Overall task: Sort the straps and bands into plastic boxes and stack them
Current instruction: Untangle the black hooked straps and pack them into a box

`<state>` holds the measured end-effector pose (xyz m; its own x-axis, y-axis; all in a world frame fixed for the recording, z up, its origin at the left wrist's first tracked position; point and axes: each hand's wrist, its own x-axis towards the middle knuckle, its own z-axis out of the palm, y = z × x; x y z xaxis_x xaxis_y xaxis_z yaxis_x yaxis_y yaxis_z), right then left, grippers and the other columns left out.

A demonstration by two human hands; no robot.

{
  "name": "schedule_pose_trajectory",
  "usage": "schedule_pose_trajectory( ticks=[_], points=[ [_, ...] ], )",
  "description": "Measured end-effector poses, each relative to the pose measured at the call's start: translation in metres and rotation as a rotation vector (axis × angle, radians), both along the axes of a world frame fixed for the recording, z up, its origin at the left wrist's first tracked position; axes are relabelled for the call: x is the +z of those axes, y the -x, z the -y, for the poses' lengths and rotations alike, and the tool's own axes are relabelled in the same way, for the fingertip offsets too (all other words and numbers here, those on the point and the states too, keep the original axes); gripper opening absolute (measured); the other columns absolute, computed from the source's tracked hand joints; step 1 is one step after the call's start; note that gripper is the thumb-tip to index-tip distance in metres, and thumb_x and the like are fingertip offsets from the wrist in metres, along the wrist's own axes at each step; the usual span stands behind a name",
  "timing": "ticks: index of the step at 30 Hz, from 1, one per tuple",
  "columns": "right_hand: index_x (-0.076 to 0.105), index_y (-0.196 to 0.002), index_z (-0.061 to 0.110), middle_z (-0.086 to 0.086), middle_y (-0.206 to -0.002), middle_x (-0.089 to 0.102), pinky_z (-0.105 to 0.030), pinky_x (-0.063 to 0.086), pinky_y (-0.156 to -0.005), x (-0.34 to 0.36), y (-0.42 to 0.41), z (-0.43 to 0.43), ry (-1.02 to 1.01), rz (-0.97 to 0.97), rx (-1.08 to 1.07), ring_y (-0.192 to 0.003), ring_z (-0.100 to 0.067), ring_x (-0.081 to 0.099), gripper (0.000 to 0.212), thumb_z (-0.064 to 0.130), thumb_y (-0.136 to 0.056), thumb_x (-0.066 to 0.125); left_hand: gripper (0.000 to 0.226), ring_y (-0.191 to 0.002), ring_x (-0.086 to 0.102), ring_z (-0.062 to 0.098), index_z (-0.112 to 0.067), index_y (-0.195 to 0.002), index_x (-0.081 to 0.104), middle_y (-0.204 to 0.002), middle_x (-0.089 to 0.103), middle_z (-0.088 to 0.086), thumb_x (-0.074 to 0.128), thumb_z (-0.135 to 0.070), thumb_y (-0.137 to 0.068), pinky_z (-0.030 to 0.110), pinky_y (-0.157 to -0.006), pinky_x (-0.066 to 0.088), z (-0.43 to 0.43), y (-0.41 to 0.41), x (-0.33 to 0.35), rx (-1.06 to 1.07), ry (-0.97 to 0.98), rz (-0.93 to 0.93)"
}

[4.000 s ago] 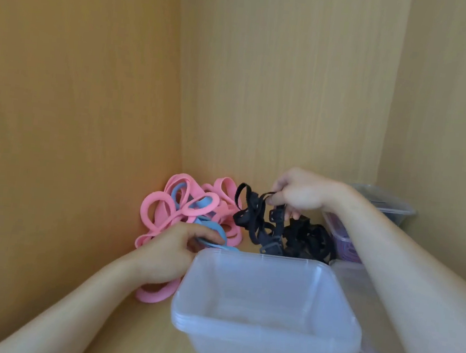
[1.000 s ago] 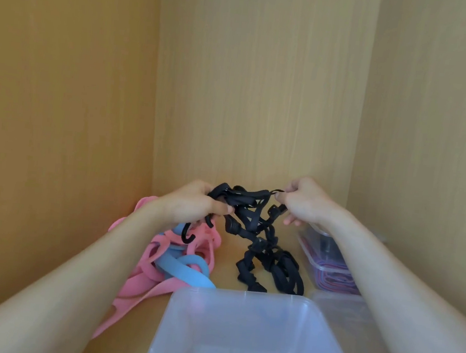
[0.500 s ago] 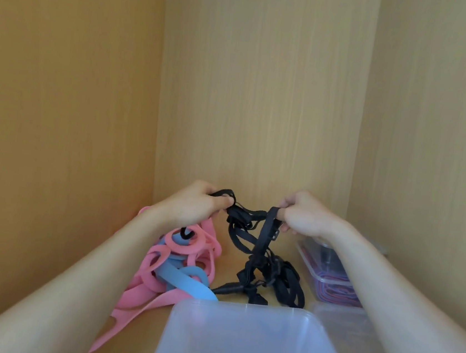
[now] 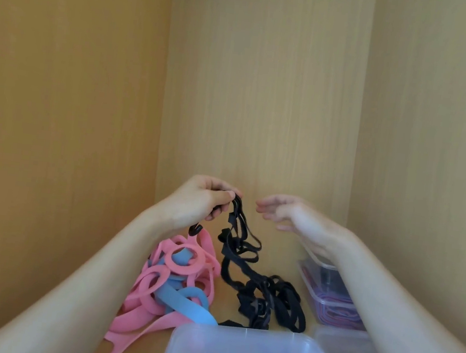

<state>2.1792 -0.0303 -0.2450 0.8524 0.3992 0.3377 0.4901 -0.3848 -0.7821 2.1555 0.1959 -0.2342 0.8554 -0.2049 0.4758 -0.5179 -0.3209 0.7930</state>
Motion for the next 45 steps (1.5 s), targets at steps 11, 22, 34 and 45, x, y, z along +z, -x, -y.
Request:
schedule_pose_trajectory(
  ticks=[11,22,34,45],
  points=[
    [0.067,-0.104,0.010,-0.005,-0.085,0.073,-0.031,0.059,-0.077,0.001,0.014,-0.031,-0.205,-0.048,0.203,-0.084,-0.021,0.072,0.016,0.022,-0.094,0.070,0.019,-0.062,0.049,0.013,-0.011,-0.105,0.077,-0.073,0.065,0.003,0.060,-0.007,-0.099,0.020,-0.054,0.040,0.001,0.020,0.015,-0.036,0.076,0.129],
    [0.067,-0.081,0.022,0.017,-0.060,0.049,-0.021,0.035,-0.055,0.014,0.004,-0.006,-0.244,0.331,-0.292,-0.051,-0.006,0.040,0.012,0.016,-0.090,0.071,0.022,-0.058,0.045,0.013,-0.014,-0.106,0.078,-0.073,0.067,0.002,0.060,-0.004,-0.098,0.016,-0.050,0.035,-0.009,0.029,0.029,0.022,0.113,0.223],
    [0.061,-0.103,0.001,0.006,-0.061,0.055,-0.024,0.035,-0.052,0.028,0.011,0.009,-0.616,0.032,0.019,-0.051,-0.011,0.033,0.022,0.000,-0.086,0.073,0.026,-0.054,0.042,0.011,-0.011,-0.101,0.079,-0.066,0.053,0.004,0.054,-0.003,-0.099,0.015,-0.048,0.033,-0.030,0.029,0.036,0.099,0.143,0.176],
    [0.059,-0.103,0.003,-0.003,-0.074,0.048,-0.019,0.026,-0.042,0.028,0.014,0.007,-0.663,-0.196,0.238,-0.051,-0.010,0.033,0.011,0.008,-0.094,0.062,0.030,-0.067,0.064,0.017,-0.002,-0.113,0.071,-0.077,0.066,0.005,0.044,0.005,-0.101,0.030,-0.082,0.058,-0.030,0.015,0.027,-0.096,0.227,-0.031]
  ],
)
